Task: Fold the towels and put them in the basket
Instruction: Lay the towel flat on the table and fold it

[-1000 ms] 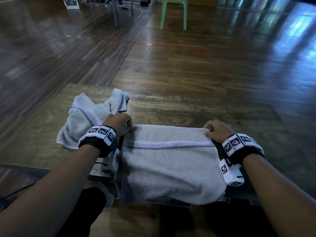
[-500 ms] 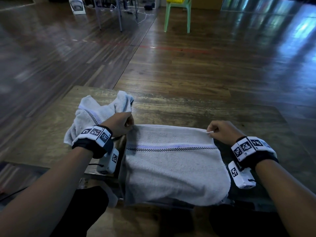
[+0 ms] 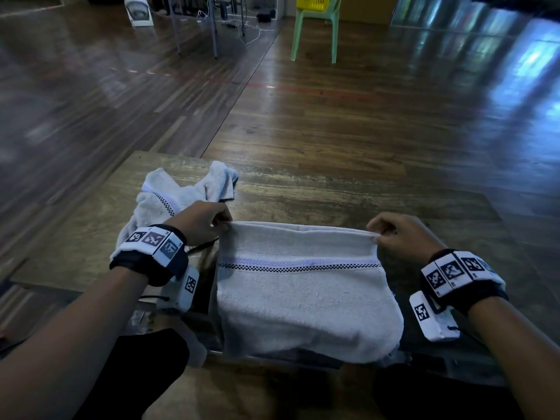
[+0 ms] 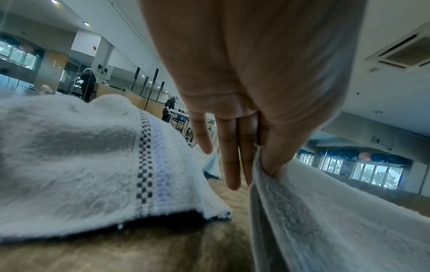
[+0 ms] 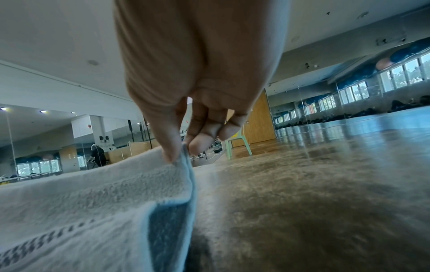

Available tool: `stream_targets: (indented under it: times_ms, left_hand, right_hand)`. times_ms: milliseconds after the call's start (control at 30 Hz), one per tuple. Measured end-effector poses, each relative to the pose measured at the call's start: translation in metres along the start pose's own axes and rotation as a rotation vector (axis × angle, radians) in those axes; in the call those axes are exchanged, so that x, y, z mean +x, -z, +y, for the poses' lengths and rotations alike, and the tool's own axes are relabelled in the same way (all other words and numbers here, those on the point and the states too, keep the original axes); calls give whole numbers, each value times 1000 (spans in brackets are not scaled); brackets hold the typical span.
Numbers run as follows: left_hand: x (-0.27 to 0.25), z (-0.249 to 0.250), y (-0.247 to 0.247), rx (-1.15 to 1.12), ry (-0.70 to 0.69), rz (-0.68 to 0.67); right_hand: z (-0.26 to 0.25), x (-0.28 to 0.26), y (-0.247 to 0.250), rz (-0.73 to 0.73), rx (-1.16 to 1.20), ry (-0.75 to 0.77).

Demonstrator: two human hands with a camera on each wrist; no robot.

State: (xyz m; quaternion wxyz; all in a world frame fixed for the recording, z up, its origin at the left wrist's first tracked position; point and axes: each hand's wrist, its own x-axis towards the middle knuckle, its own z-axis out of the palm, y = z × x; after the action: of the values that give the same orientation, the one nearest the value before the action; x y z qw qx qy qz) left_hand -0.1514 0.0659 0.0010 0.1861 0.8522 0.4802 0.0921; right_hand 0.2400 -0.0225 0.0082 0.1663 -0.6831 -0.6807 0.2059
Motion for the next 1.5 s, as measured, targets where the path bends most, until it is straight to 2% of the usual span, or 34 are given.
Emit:
stream_targets:
  times_ms: [133,233,467,600,733,833,933,1000,1133,1233,1333,1400,1500]
  left_hand:
    - [0,8,7,-59,-50,79]
    - [-7,15,13,-64,-71,114]
    - [-51,34,33,-114,-167,232]
    - [-81,43,52,-110,-179,191]
    - [-115,55,82,-156,-228,78]
    - [-131,68,105,-188,-288,75]
    - [-125,79,121,-157,-314,95]
    - [-109,83,125,-100,-305,175]
    - [-71,95,134,3,-280,508]
    - [-55,109,152,-6,-274,743]
    - [-52,121,167,-6,-273,835]
    - [-53,120,166,-13,-265,797]
    - [-60,105,144,-32,-260,656]
  right_hand:
    - [-2,-2,5,-16,-69,-33]
    - [-7,-7,13,-37,-140,6]
    - [-22,-52,42,-20,-55,61]
    - [-32,-84,59,-38,-40,94]
    - [-46,-123,85,-62,67,139]
    - [-58,-145,104,-94,97,197]
    - [-63,-145,121,-15,99,210]
    - [-67,-135,129,85,48,197]
    - [-76,-104,144,308,-79,151]
    - [-90,-93,163,563,-98,224]
    - [-102,-95,180,727,-111,272]
    - [-100,-99,181,692,-110,285]
    - [-81,-104,167,488,-86,274]
